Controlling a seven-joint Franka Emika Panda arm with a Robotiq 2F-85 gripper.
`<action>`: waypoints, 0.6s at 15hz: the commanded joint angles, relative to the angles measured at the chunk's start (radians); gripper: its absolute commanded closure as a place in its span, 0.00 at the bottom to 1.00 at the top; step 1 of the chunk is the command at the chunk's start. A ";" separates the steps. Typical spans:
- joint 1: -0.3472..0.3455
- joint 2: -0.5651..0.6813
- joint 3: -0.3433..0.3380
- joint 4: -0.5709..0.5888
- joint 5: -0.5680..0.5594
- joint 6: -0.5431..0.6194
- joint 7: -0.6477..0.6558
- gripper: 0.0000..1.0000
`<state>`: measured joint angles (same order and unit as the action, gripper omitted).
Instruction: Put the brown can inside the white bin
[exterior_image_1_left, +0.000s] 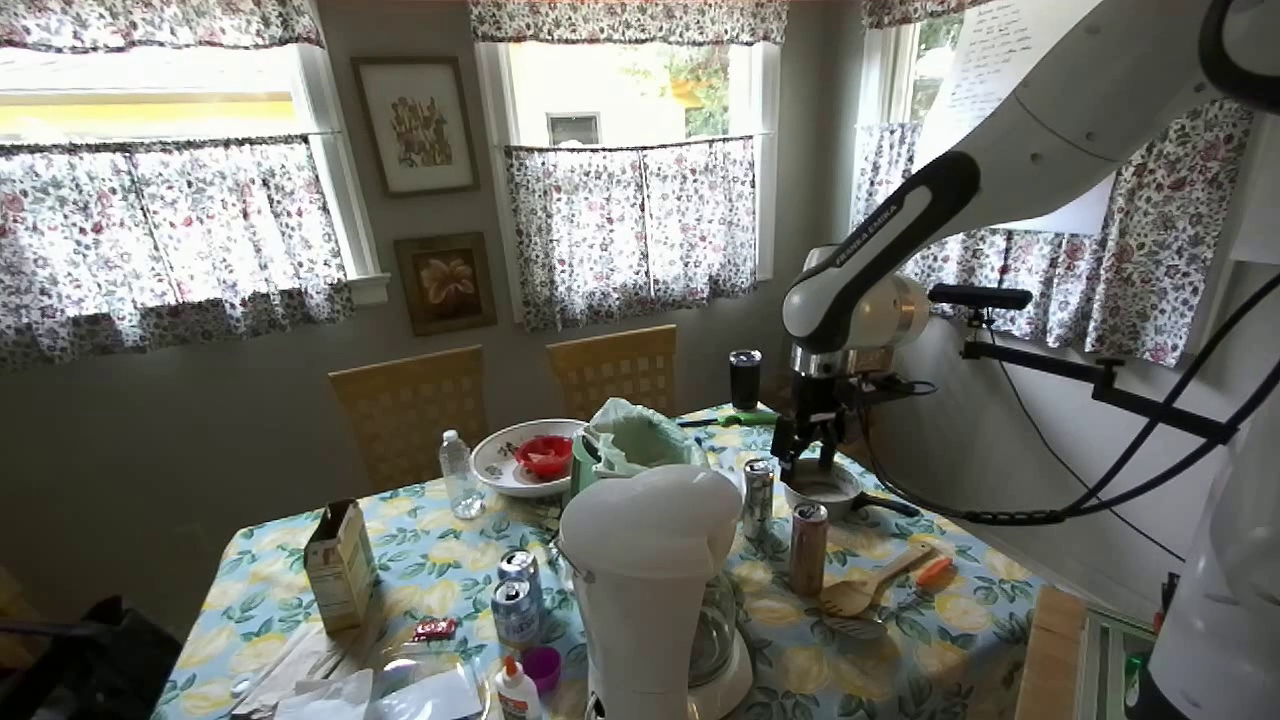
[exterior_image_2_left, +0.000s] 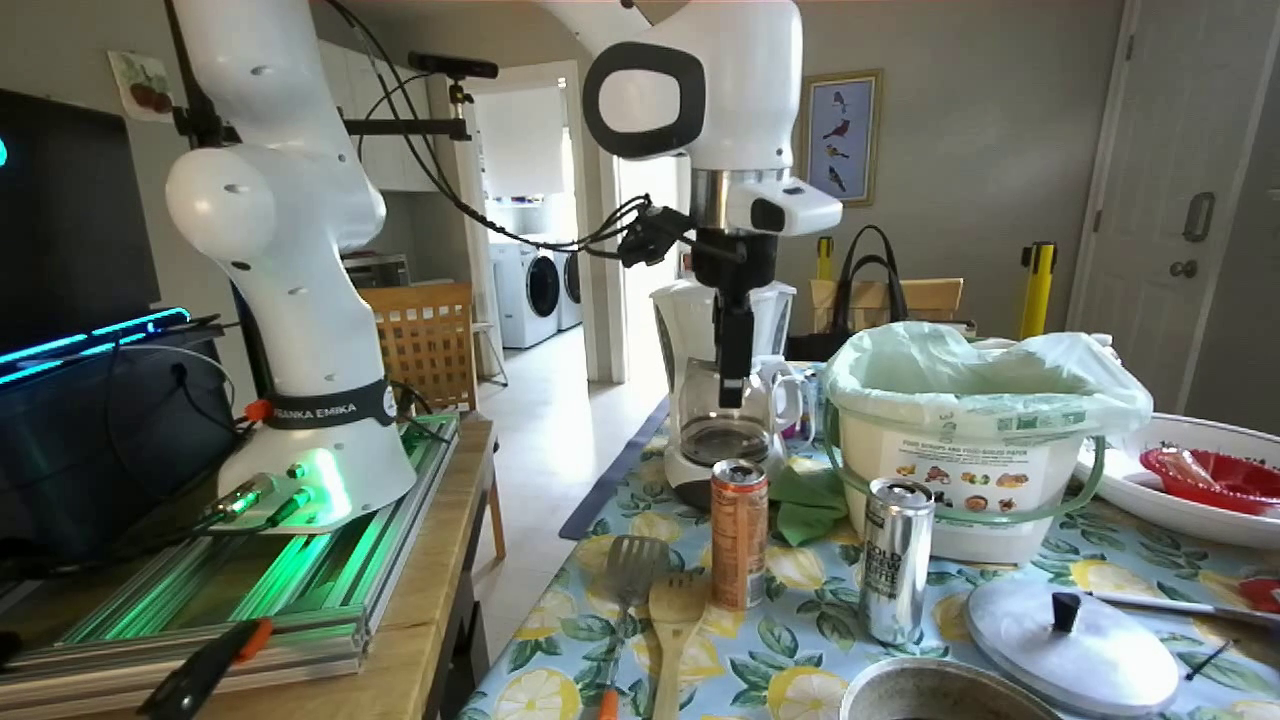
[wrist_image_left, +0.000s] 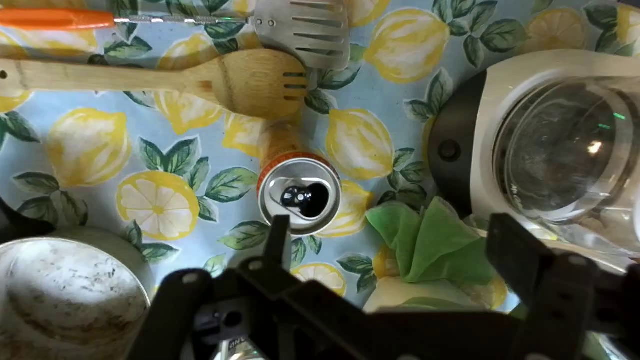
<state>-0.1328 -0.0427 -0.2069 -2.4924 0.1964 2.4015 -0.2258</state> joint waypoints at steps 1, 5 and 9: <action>-0.028 0.055 -0.006 0.001 0.060 0.049 -0.041 0.00; -0.057 0.087 -0.006 -0.011 0.111 0.105 -0.086 0.00; -0.077 0.114 0.002 -0.013 0.167 0.112 -0.133 0.00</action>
<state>-0.1926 0.0465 -0.2149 -2.5024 0.2966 2.4895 -0.2990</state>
